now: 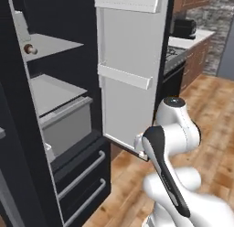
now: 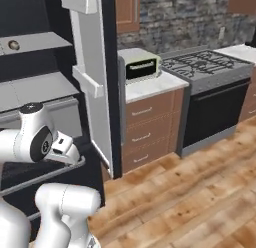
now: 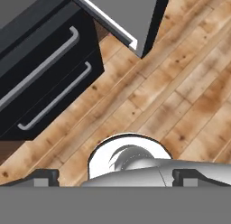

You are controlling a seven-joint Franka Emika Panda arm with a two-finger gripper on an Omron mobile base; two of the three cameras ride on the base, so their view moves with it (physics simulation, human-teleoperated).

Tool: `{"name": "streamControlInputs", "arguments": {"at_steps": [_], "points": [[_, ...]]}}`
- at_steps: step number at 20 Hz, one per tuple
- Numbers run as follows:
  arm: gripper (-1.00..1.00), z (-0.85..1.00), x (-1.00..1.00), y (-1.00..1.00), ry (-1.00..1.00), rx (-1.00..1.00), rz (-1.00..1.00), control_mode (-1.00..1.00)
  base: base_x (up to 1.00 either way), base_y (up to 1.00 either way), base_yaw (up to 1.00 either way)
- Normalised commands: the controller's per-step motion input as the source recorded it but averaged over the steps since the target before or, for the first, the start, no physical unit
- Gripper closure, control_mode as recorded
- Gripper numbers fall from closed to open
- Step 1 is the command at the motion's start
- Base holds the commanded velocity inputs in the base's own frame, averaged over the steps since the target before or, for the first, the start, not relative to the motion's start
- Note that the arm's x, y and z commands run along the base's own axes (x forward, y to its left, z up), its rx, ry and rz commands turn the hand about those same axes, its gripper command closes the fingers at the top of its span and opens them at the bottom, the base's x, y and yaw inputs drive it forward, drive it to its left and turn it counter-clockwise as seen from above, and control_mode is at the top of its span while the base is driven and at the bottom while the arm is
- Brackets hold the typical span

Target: Gather the mushroom and lime from the fridge and place them on a tray on the dining counter. Then gather the chicken drumsticks from the fridge and place them on the other tray.

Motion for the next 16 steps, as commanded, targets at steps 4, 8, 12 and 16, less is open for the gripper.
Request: {"name": "streamControlInputs", "arguments": {"at_steps": [4,8,12,16], "points": [[-1.0,0.0,0.0,0.0,0.0,0.0,0.0,1.0,0.85,0.27,0.27],[-1.0,0.0,0.0,0.0,0.0,0.0,0.0,1.0,0.75,0.04,0.38],[-1.0,0.0,0.0,0.0,0.0,0.0,0.0,1.0,0.46,0.0,0.45],[-1.0,0.0,0.0,0.0,0.0,0.0,0.0,1.0,0.4,0.0,0.47]]}}
